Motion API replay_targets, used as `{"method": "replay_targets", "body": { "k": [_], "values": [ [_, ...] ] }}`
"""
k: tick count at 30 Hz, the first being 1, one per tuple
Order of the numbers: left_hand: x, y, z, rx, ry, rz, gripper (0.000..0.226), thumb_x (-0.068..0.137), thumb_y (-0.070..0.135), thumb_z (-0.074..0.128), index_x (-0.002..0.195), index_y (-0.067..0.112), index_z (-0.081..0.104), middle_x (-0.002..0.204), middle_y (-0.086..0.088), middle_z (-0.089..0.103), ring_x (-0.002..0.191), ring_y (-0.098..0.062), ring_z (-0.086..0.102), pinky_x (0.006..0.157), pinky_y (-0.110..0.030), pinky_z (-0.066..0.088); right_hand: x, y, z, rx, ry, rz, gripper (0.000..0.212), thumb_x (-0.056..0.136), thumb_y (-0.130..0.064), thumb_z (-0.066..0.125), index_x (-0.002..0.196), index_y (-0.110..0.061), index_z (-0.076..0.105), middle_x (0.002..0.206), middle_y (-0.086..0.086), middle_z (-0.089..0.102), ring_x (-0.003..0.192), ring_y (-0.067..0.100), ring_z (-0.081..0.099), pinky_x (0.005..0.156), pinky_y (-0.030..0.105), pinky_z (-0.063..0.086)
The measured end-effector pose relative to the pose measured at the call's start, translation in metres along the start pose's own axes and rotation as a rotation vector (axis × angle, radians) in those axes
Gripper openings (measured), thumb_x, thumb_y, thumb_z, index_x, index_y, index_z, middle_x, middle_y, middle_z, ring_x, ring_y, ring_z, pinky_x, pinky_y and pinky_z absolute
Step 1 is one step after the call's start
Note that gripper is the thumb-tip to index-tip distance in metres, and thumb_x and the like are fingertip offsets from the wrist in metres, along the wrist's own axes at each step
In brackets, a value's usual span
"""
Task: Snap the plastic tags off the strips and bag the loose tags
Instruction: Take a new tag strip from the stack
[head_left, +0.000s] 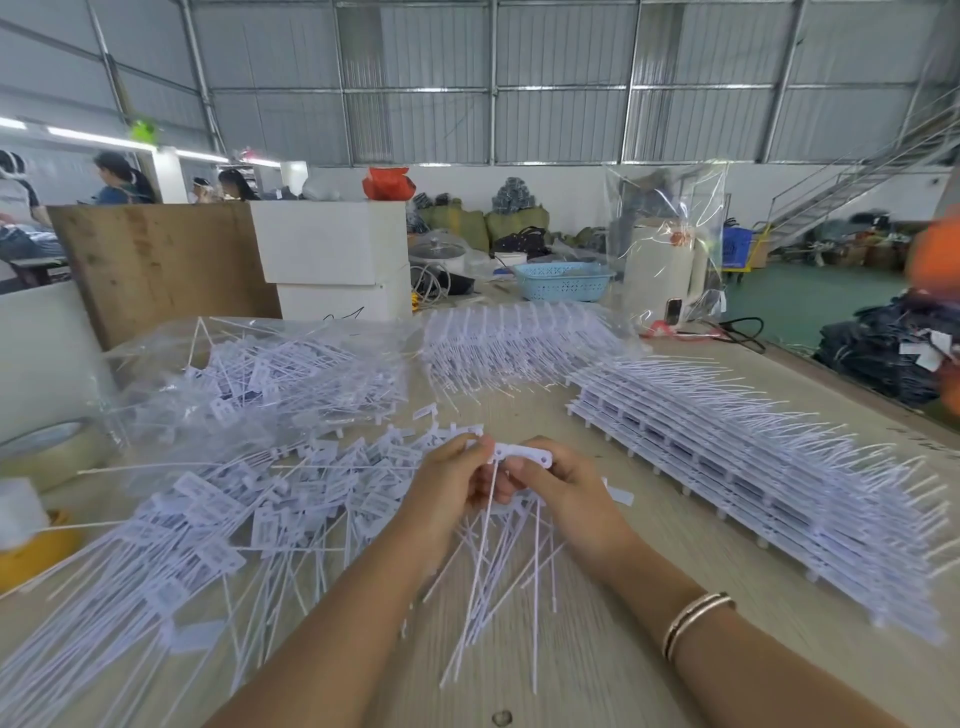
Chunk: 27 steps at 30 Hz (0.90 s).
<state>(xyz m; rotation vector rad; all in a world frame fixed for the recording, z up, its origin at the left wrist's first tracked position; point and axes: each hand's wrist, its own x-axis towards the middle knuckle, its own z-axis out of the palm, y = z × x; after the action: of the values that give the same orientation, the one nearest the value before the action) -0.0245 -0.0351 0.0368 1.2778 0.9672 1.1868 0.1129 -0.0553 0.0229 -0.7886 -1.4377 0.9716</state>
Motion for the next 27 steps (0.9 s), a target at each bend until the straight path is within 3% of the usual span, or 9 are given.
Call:
{"method": "replay_targets", "body": {
  "k": [4, 9, 14, 15, 17, 19, 22, 24, 27],
  "values": [
    [-0.004, -0.002, 0.011, -0.243, -0.003, -0.102, 0.025, 0.097, 0.018, 0.047, 0.08, 0.007, 0.06, 0.055, -0.004, 0.061, 0.049, -0.012, 0.058, 0.047, -0.019, 0.046, 0.0, 0.0, 0.005, 0.004, 0.053, -0.054, 0.02, 0.094, 0.0, 0.051, 0.079, -0.006, 0.063, 0.065, 0.003, 0.059, 0.063, 0.014, 0.057, 0.063, 0.024, 0.049],
    [0.0, 0.005, 0.009, -0.642, 0.12, -0.215, 0.023, 0.096, 0.016, 0.048, 0.077, 0.005, 0.055, 0.052, -0.006, 0.062, 0.042, -0.012, 0.058, 0.039, -0.016, 0.045, 0.002, 0.002, 0.0, -0.092, 0.234, -0.138, 0.018, 0.095, -0.012, 0.054, 0.079, -0.012, 0.062, 0.065, -0.007, 0.058, 0.063, 0.007, 0.054, 0.064, 0.015, 0.046],
    [0.004, 0.011, -0.005, 0.012, 0.143, 0.082, 0.013, 0.094, 0.025, 0.055, 0.089, 0.012, 0.055, 0.054, 0.002, 0.065, 0.047, -0.01, 0.061, 0.043, -0.017, 0.045, 0.008, 0.005, -0.008, -0.144, 0.313, 0.019, 0.02, 0.096, -0.03, 0.052, 0.078, -0.032, 0.062, 0.082, -0.012, 0.064, 0.085, 0.007, 0.058, 0.074, 0.014, 0.045],
    [0.006, 0.011, -0.004, 0.127, 0.164, 0.131, 0.013, 0.093, 0.025, 0.058, 0.09, 0.013, 0.054, 0.053, 0.002, 0.064, 0.046, -0.009, 0.061, 0.042, -0.017, 0.044, 0.01, 0.006, -0.008, -0.23, 0.322, 0.05, 0.018, 0.096, -0.033, 0.05, 0.083, -0.037, 0.061, 0.09, -0.014, 0.063, 0.095, 0.008, 0.057, 0.083, 0.019, 0.044],
    [0.014, 0.009, 0.0, 0.292, 0.213, 0.211, 0.015, 0.09, 0.024, 0.061, 0.087, 0.012, 0.053, 0.052, 0.001, 0.063, 0.042, -0.008, 0.058, 0.042, -0.015, 0.043, 0.014, 0.012, -0.008, -0.53, 0.295, 0.104, 0.018, 0.098, -0.036, 0.044, 0.106, -0.043, 0.059, 0.11, -0.017, 0.056, 0.117, 0.011, 0.046, 0.1, 0.03, 0.028],
    [0.02, 0.007, 0.006, 0.388, 0.255, 0.234, 0.022, 0.088, 0.026, 0.064, 0.083, 0.008, 0.053, 0.052, 0.0, 0.062, 0.039, -0.006, 0.056, 0.041, -0.014, 0.042, 0.018, 0.017, -0.011, -0.78, 0.231, 0.183, 0.038, 0.101, -0.038, 0.034, 0.139, -0.039, 0.04, 0.135, -0.012, 0.043, 0.133, 0.015, 0.029, 0.102, 0.033, 0.013],
    [0.023, 0.003, 0.014, 0.555, 0.253, 0.206, 0.034, 0.087, 0.039, 0.064, 0.077, 0.011, 0.048, 0.06, -0.003, 0.064, 0.047, -0.008, 0.061, 0.049, -0.021, 0.047, 0.02, 0.02, -0.015, -0.766, 0.244, 0.263, 0.055, 0.102, -0.041, 0.027, 0.151, -0.034, 0.004, 0.155, -0.006, 0.019, 0.142, 0.015, 0.011, 0.111, 0.041, 0.005],
    [0.024, 0.003, 0.015, 0.784, 0.223, 0.202, 0.037, 0.089, 0.05, 0.056, 0.08, 0.015, 0.051, 0.07, -0.002, 0.063, 0.064, -0.014, 0.063, 0.061, -0.029, 0.049, 0.019, 0.019, -0.02, -0.664, 0.303, 0.226, 0.054, 0.101, -0.044, 0.028, 0.15, -0.036, 0.007, 0.156, -0.006, 0.017, 0.144, 0.015, 0.007, 0.113, 0.045, 0.002],
    [0.019, 0.009, 0.013, 1.094, 0.183, 0.243, 0.046, 0.091, 0.06, 0.042, 0.098, 0.017, 0.057, 0.095, -0.001, 0.061, 0.085, -0.017, 0.059, 0.073, -0.033, 0.05, 0.016, 0.014, -0.028, -0.509, 0.479, 0.13, 0.041, 0.101, -0.042, 0.03, 0.142, -0.035, 0.035, 0.145, -0.008, 0.034, 0.141, 0.015, 0.019, 0.117, 0.048, 0.004]
  ]
}}
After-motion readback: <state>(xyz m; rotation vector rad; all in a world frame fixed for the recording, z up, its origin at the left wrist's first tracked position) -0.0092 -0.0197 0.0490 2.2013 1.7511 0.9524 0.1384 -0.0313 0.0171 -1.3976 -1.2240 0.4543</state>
